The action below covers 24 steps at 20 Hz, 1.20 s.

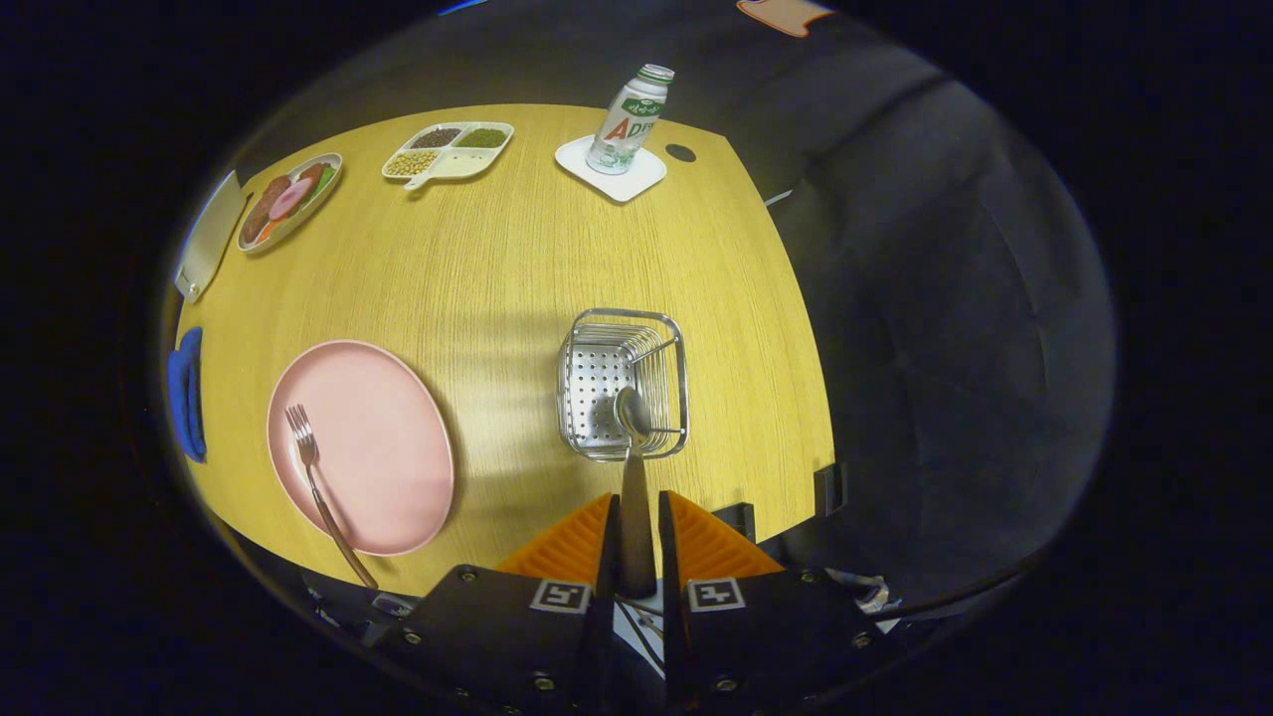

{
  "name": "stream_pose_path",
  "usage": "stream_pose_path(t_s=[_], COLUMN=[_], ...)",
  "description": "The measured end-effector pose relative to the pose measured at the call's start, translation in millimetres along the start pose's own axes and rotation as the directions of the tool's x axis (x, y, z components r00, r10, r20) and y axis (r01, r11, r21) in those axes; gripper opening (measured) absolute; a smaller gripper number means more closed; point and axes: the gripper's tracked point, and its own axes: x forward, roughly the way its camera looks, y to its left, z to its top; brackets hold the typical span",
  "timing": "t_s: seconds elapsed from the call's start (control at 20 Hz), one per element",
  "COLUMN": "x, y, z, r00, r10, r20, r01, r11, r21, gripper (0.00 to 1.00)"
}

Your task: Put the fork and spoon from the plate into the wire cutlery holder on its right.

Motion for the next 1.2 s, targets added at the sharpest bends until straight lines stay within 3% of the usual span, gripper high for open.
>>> stream_pose_path(t_s=[0.45, 1.2], x=[-26, -70], y=[12, 78], z=[8, 14], r00=[0.999, 0.991], r10=[-0.012, 0.018], r20=[0.052, 0.129], r01=[0.012, -0.003], r11=[1.000, 0.994], r21=[-0.014, -0.112], gripper=[0.23, 0.23])
